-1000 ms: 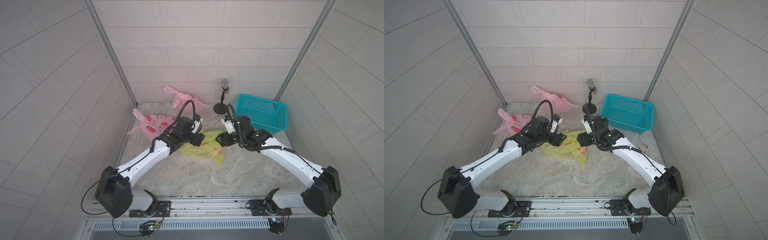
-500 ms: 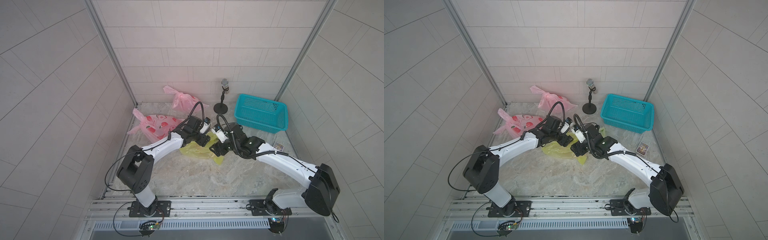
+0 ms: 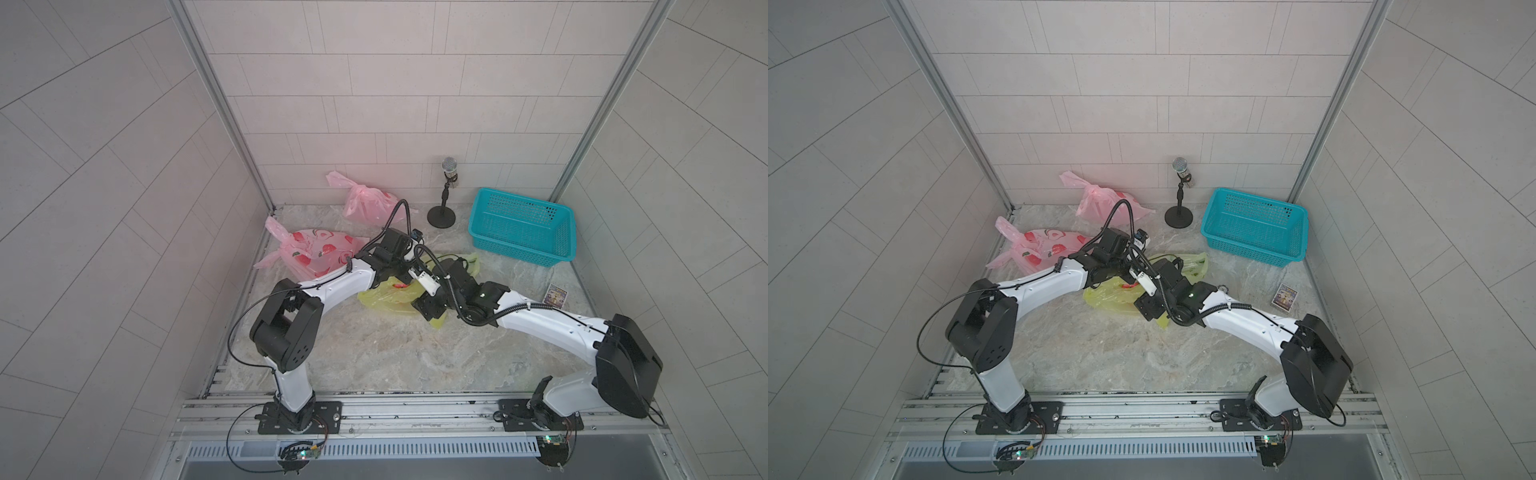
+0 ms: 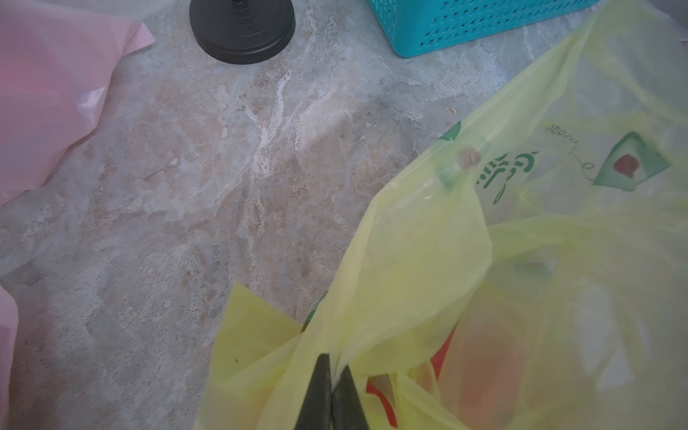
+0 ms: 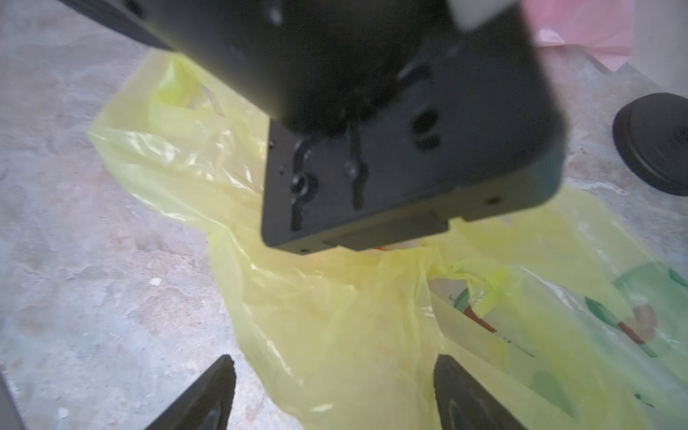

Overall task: Untie the knot of a plastic bag & take out the apple
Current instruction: Untie the plastic bag at the center of the board.

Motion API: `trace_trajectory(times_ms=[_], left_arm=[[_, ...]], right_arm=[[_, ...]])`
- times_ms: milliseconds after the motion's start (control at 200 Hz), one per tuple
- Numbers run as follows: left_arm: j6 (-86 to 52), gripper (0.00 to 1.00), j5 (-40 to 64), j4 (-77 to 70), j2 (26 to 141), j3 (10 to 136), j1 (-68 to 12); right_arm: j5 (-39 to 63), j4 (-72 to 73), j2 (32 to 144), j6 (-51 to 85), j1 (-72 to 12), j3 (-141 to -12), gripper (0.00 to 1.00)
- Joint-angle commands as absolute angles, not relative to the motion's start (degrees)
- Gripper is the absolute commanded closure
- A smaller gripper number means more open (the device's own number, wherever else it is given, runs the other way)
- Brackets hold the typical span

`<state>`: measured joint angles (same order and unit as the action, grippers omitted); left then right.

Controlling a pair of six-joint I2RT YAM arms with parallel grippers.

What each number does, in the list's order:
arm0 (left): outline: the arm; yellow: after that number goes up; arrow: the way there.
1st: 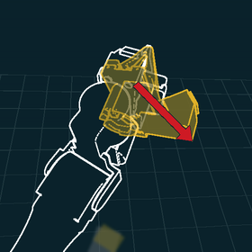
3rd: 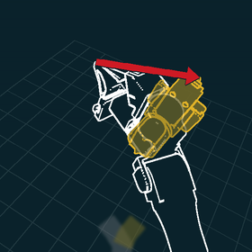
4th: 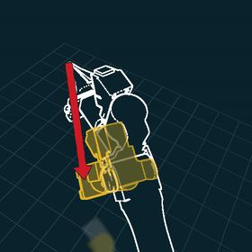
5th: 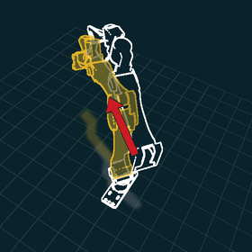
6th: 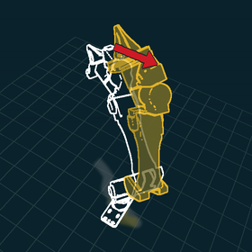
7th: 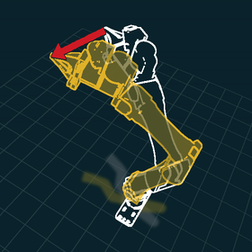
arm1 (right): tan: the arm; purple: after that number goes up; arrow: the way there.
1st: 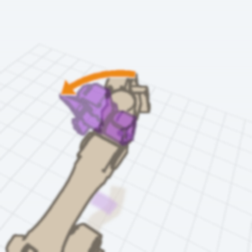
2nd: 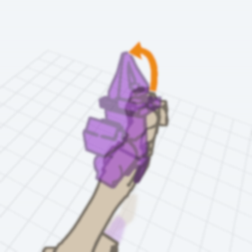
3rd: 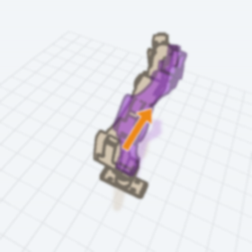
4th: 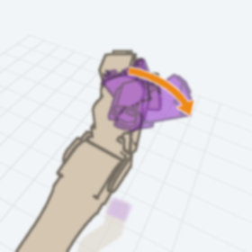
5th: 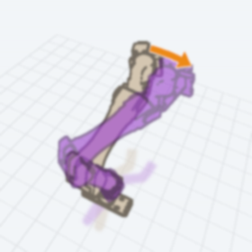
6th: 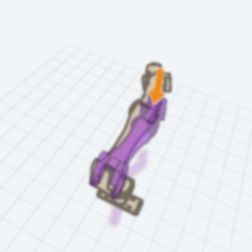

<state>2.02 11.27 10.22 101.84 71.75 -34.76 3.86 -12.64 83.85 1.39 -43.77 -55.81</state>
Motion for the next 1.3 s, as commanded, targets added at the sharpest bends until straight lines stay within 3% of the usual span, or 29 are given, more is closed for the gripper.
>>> trace_trajectory(times_ms=[0,45,80,185,280,550,760,1041,1296], left_arm=[[-0.29,1.0,11.18,10.39,102.0,73.64,-33.97],[-1.72,1.0,11.82,10.13,101.91,73.56,-33.23],[-2.47,1.0,12.11,9.98,102.03,73.54,-32.78],[-5.07,1.0,11.06,9.96,102.3,73.52,-31.33],[-10.24,1.0,10.04,8.9,102.47,72.95,-28.65],[-25.14,1.0,9.83,2.05,101.82,67.64,-20.18],[-31.27,1.0,8.74,-2.15,101.25,62.44,-16.98],[-30.8,1.0,8.76,-3.5,101.95,59.31,-16.61],[-27.2,1.0,8.41,-5.43,101.35,55.42,-18.24]], right_arm=[[-1.6,-9.02,85.69,-3.01,-43.95,-56.21,0.15],[-1.89,-8.0,86.36,-3.46,-43.95,-55.99,0.17],[-1.87,-7.96,86.93,-3.45,-43.95,-55.96,0.24],[-0.76,-10.31,87.56,-2.31,-43.9,-56.05,0.71],[0.91,-13.1,85.43,-0.5,-43.95,-54.62,1.0],[6.3,-23.25,72.07,9.74,-43.94,-47.79,1.0],[4.28,-28.3,66.61,20.0,-43.95,-40.32,1.0],[1.04,-23.45,66.39,30.64,-37.16,-29.75,1.0],[5.37,-21.47,73.77,31.91,-32.01,-30.95,1.0]])
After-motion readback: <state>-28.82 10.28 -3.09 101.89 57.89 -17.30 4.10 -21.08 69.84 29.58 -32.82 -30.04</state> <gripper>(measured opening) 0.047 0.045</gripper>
